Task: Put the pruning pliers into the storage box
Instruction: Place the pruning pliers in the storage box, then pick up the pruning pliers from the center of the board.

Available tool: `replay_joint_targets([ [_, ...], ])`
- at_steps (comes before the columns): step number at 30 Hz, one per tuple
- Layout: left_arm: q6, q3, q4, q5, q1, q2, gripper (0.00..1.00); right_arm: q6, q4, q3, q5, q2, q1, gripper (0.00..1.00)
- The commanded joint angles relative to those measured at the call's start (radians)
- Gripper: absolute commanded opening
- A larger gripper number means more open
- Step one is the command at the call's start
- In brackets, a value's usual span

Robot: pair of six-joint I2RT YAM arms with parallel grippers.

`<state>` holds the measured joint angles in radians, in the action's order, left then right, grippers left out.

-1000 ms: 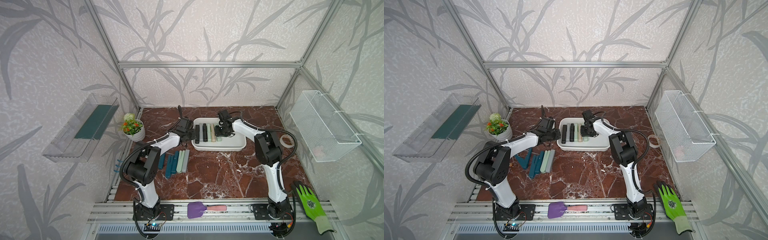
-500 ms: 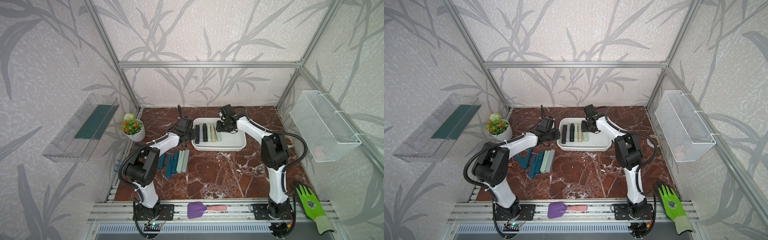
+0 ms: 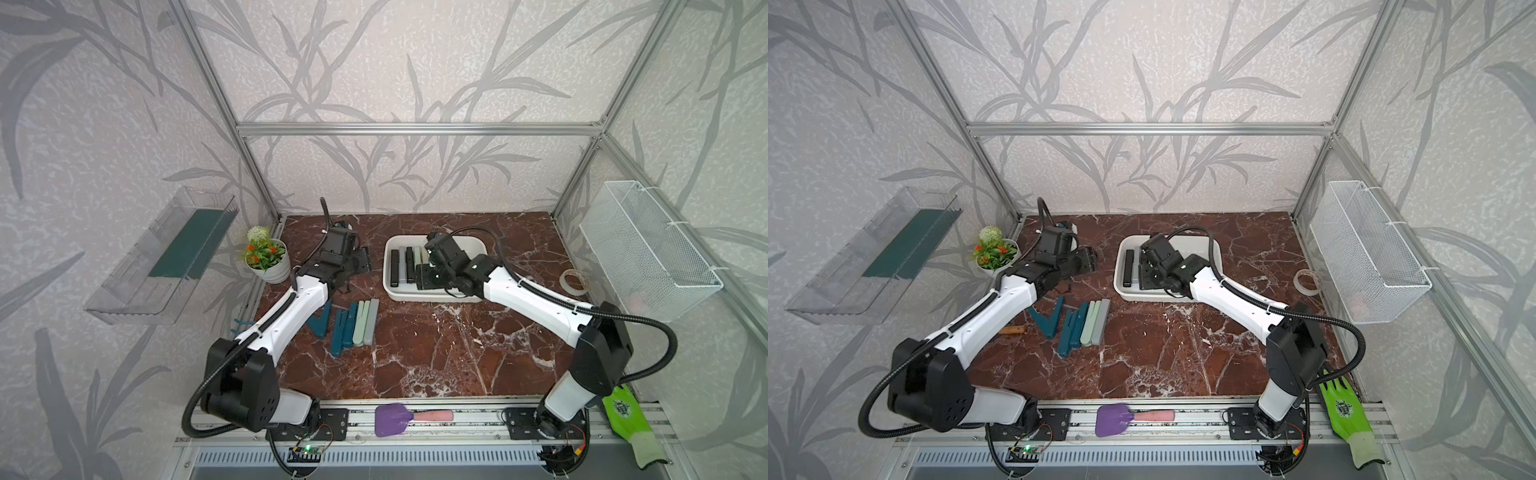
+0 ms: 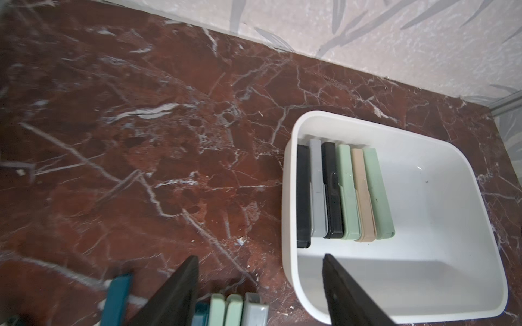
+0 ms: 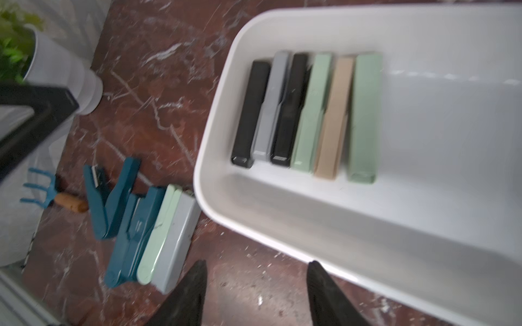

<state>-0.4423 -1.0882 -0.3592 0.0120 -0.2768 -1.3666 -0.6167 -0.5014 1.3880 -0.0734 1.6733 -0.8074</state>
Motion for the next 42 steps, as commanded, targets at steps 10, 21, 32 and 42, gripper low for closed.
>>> replay_joint_targets([
  [10, 0.038, 0.043, -0.138, -0.047, -0.016, 0.109, 0.65, -0.110, -0.077, -0.043, -0.172, -0.073, -0.019, 0.61],
  [21, -0.111, 0.195, -0.312, 0.047, -0.259, 0.238, 0.56, 0.191, -0.113, -0.160, -0.041, -0.160, 0.529, 0.50],
  [32, -0.229, 0.272, -0.290, 0.201, -0.409, 0.121, 0.45, 0.265, -0.044, -0.070, 0.105, 0.053, 0.639, 0.45],
  [42, -0.253, 0.295, -0.218, 0.194, -0.409, -0.020, 0.41, 0.283, -0.027, -0.023, 0.187, 0.162, 0.657, 0.34],
])
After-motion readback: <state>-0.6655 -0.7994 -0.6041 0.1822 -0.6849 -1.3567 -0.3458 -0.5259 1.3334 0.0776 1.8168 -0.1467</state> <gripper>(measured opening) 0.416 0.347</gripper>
